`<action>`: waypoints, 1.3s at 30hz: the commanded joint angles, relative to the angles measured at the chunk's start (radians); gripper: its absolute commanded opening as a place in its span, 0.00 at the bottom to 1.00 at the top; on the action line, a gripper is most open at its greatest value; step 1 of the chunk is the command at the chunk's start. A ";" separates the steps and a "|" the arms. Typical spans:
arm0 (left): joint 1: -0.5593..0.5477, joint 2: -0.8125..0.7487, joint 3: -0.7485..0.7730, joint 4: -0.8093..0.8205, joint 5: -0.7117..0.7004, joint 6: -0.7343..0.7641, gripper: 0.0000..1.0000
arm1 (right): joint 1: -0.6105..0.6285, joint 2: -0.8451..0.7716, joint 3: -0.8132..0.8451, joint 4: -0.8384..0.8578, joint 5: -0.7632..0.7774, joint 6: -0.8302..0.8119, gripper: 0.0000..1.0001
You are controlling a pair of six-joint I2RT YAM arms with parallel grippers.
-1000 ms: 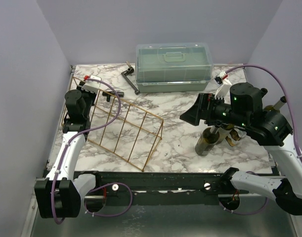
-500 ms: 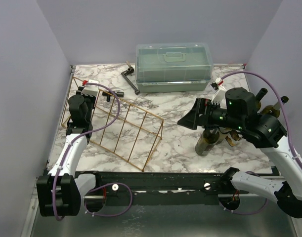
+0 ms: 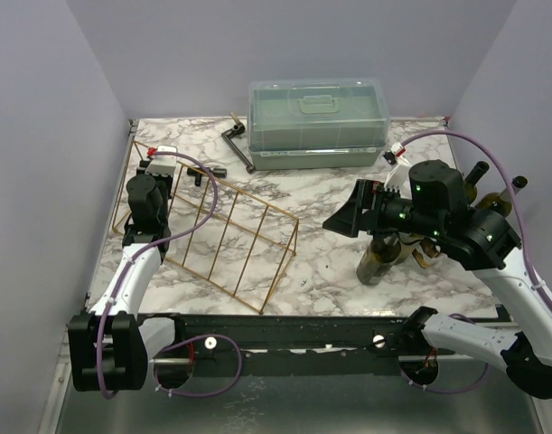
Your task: Put the wine bottle on the wine rack
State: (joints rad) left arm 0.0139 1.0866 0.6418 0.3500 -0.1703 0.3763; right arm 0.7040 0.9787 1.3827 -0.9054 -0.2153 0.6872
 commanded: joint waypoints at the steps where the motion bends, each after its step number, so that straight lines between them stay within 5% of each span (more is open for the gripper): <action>1: 0.008 0.002 0.001 0.112 -0.032 -0.008 0.10 | 0.004 0.013 -0.019 0.038 -0.028 -0.014 1.00; 11: 0.009 0.039 0.007 0.114 -0.044 -0.020 0.17 | 0.005 0.037 -0.006 0.039 -0.031 -0.032 1.00; 30: -0.011 0.033 -0.012 0.113 -0.051 -0.013 0.52 | 0.004 0.034 -0.036 0.085 -0.053 -0.008 1.00; 39: -0.064 0.024 0.003 0.109 -0.051 -0.012 0.61 | 0.005 -0.018 -0.081 0.081 -0.029 -0.011 0.99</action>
State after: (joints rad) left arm -0.0387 1.1378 0.6392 0.4263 -0.2028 0.3630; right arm 0.7040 0.9863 1.3132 -0.8265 -0.2562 0.6811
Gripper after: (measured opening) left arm 0.592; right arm 0.997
